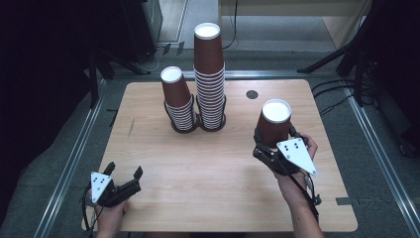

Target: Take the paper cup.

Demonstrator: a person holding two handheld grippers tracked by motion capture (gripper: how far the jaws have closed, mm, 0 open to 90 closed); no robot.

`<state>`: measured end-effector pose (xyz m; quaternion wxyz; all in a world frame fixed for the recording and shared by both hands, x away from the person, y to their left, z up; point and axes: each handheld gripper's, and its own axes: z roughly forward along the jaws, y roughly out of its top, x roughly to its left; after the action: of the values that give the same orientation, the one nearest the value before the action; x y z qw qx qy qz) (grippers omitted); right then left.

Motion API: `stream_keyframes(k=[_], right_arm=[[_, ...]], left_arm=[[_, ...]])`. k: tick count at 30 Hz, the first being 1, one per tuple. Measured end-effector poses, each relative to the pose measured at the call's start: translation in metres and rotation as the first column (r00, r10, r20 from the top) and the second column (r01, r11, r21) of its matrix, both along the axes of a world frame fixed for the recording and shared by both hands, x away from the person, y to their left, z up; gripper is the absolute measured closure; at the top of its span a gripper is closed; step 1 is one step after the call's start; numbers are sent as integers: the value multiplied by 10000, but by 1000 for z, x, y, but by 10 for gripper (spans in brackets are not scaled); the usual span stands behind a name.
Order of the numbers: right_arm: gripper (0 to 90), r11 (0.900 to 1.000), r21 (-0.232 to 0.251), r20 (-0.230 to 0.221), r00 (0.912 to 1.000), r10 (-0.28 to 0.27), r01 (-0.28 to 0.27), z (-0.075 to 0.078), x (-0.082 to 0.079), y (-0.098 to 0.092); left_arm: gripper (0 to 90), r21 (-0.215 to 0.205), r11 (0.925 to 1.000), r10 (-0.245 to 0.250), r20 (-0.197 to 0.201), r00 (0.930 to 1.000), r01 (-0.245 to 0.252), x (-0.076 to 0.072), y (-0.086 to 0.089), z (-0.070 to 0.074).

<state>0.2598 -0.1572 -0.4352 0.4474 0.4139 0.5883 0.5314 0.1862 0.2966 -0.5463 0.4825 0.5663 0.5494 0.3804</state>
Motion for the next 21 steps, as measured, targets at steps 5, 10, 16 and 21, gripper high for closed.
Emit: stream_keyframes(k=[5,10,16,21], right_arm=[[124,9997,-169,-20,9999,171,-171,-10,-4,-3],[124,9986,-406,-117,9994,339,-344,-19,-3,-4],[125,9985,-397,-29,9993,363,-364,-19,-1,-7],[124,9958,-855,29,9994,344,-340,-24,0,-6]], left_arm=[[23,-82,9999,99,-60,9999,-99,1,1,1],[22,141,9999,28,-165,9999,-26,3,-3,3],[22,37,9998,-190,-237,9995,191,5,-9,6],[22,216,9983,-540,-137,9984,543,9,-20,11]])
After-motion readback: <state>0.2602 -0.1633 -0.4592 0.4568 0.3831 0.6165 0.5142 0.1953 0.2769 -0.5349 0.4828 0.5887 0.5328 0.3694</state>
